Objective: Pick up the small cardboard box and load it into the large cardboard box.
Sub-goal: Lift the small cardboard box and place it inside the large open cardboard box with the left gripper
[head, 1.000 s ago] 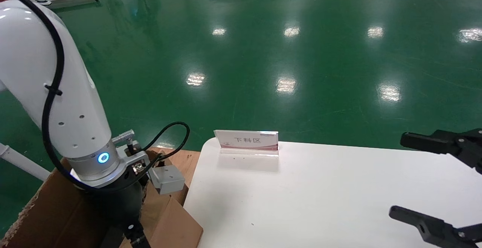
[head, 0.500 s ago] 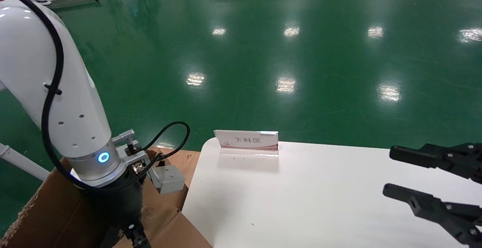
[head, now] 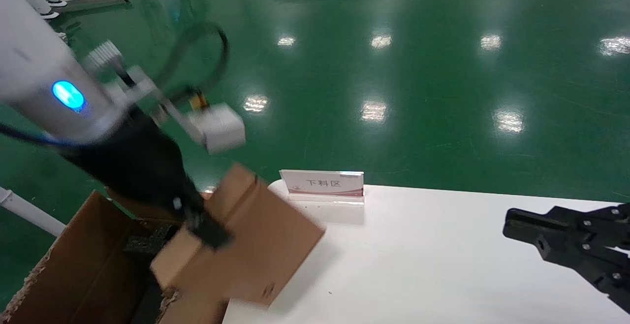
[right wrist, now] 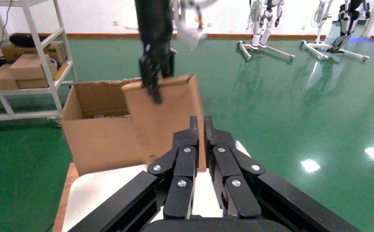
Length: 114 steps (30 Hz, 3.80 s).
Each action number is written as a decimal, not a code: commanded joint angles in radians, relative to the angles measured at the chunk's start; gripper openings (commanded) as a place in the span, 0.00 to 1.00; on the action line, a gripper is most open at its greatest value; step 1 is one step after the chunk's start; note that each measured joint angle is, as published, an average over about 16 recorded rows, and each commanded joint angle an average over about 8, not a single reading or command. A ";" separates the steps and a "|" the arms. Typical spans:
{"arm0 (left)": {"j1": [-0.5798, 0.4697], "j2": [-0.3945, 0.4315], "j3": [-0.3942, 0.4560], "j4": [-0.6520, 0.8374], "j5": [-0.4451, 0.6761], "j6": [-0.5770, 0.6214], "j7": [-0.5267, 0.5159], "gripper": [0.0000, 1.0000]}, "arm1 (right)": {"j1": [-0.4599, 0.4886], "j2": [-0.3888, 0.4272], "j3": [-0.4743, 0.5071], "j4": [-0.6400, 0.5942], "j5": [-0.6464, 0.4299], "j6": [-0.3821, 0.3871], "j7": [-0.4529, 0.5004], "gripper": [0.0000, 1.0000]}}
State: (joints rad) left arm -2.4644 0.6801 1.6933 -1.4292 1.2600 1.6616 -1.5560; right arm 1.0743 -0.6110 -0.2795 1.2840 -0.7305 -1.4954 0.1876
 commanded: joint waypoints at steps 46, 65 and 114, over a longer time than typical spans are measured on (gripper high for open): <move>-0.636 0.195 1.009 0.087 -0.164 0.078 0.020 0.00 | 0.000 0.000 0.000 0.000 0.000 0.000 0.000 1.00; -0.627 -0.031 1.116 0.234 -0.165 0.058 0.073 0.00 | 0.000 0.000 0.000 0.000 0.000 0.000 0.000 1.00; -0.195 -0.069 1.041 0.504 -0.117 -0.193 0.211 0.00 | 0.000 0.000 0.000 0.000 0.000 0.000 0.000 1.00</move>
State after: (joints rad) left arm -2.6596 0.6110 2.7347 -0.9250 1.1418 1.4699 -1.3448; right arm 1.0743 -0.6110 -0.2795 1.2840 -0.7305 -1.4954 0.1876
